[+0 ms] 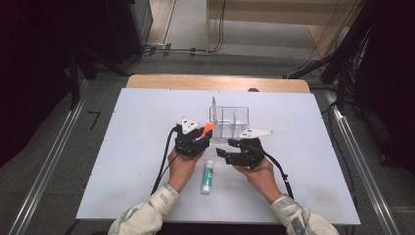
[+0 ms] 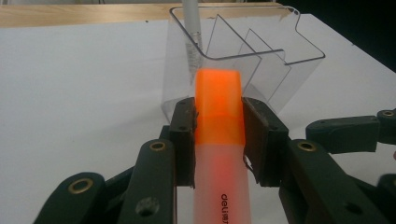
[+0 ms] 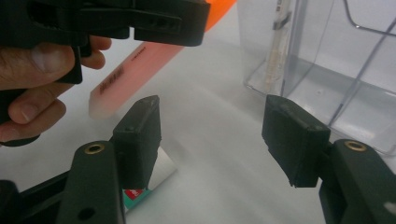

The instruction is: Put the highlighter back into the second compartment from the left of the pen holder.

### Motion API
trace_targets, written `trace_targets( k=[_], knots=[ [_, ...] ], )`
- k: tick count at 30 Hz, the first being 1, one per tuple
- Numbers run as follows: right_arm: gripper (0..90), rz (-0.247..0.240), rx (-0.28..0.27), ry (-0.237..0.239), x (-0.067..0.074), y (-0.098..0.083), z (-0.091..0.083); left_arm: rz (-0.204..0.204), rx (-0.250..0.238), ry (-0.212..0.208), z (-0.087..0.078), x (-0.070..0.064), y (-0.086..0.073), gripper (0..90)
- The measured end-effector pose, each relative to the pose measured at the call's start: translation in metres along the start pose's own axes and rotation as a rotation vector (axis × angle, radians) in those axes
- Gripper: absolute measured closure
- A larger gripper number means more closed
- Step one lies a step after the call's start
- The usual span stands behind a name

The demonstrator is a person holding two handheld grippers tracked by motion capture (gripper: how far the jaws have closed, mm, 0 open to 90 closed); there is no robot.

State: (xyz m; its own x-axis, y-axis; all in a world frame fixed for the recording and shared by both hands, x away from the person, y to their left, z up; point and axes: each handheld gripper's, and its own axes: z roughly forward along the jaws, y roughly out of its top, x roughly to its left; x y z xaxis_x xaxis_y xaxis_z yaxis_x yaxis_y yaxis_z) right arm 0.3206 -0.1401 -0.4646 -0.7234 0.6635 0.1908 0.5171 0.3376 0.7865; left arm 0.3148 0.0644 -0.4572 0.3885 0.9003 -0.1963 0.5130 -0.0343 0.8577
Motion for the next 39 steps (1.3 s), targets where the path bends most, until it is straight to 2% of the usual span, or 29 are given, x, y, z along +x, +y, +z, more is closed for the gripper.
trace_targets(
  k=[3,11,18,29,39],
  knots=[
    [36.1,-0.002,0.000,0.009,0.001,0.000,0.001,-0.003,0.000,-0.003,0.000,-0.001,0.000,66.5],
    [37.1,0.030,-0.006,0.042,0.001,0.002,0.003,-0.001,0.002,-0.011,0.002,-0.002,0.000,66.4],
    [37.8,0.030,-0.004,0.066,0.006,0.004,0.008,-0.001,-0.002,-0.019,0.001,-0.003,0.000,66.4],
    [39.5,0.074,-0.009,0.112,0.007,0.007,0.015,0.005,-0.006,-0.029,0.000,-0.006,0.000,66.4],
    [40.8,0.101,-0.010,0.131,0.007,0.008,0.018,0.001,-0.010,-0.035,0.000,-0.008,0.000,66.4]
  ],
)
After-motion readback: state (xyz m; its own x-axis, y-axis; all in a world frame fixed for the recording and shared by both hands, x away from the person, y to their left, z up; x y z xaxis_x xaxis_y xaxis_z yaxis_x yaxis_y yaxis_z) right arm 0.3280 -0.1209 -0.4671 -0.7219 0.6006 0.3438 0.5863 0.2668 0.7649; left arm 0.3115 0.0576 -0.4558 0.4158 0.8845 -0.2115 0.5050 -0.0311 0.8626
